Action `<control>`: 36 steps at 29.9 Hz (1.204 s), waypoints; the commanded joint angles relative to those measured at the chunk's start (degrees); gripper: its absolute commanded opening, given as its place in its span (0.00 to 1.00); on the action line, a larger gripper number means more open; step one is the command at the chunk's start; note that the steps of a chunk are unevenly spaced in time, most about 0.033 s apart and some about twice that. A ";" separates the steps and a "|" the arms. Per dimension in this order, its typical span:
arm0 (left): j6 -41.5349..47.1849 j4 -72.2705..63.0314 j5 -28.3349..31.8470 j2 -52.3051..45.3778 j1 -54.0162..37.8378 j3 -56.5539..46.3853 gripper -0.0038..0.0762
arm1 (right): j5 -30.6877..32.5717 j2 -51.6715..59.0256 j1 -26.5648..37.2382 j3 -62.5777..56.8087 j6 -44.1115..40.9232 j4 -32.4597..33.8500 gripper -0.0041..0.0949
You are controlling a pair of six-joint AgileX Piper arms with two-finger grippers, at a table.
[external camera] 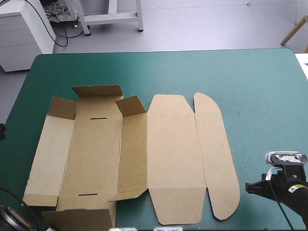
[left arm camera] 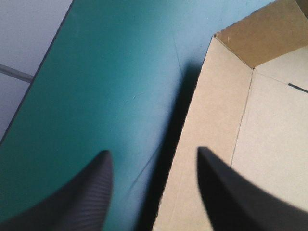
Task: Fold the box
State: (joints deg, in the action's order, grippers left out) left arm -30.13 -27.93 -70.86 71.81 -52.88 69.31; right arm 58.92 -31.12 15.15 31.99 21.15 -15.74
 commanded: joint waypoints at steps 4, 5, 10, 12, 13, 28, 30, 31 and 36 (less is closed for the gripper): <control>3.38 -2.22 -3.37 -1.66 -0.05 1.55 0.95 | -2.42 -0.17 -2.12 1.25 0.71 -1.20 0.03; 4.58 -2.36 -3.37 -1.66 -0.05 1.55 0.94 | -2.42 -0.17 -2.46 1.25 0.71 -1.20 0.03; 4.81 -2.70 -3.37 -2.44 -0.05 -0.57 0.93 | -2.42 -0.17 -3.07 1.25 0.71 -1.20 0.03; 3.87 -2.47 -3.37 -2.96 0.05 -3.06 0.93 | -2.42 -0.17 -3.07 1.25 0.71 -1.20 0.03; 3.09 -2.47 -3.37 -3.16 0.05 -4.51 0.93 | -2.42 -0.17 -3.07 1.25 0.71 -1.20 0.03; -7.36 -2.90 -3.72 -3.87 13.98 -21.26 0.82 | -2.42 -0.17 -3.61 1.25 0.71 -1.20 0.03; -7.36 -2.81 -3.72 -3.87 14.90 -21.95 0.80 | -2.42 -0.17 -3.61 1.25 0.71 -1.20 0.03; -7.36 -3.05 -3.72 -3.87 15.03 -22.21 0.79 | -2.42 -0.17 -3.61 1.25 0.71 -1.20 0.03; -7.91 -4.82 -3.72 -3.87 16.80 -25.06 0.70 | -2.42 -0.17 -3.61 1.25 0.71 -1.20 0.03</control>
State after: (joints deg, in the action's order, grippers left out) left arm -37.48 -29.36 -69.82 69.06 -37.17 44.54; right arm 58.92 -31.12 11.70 31.99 21.31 -15.74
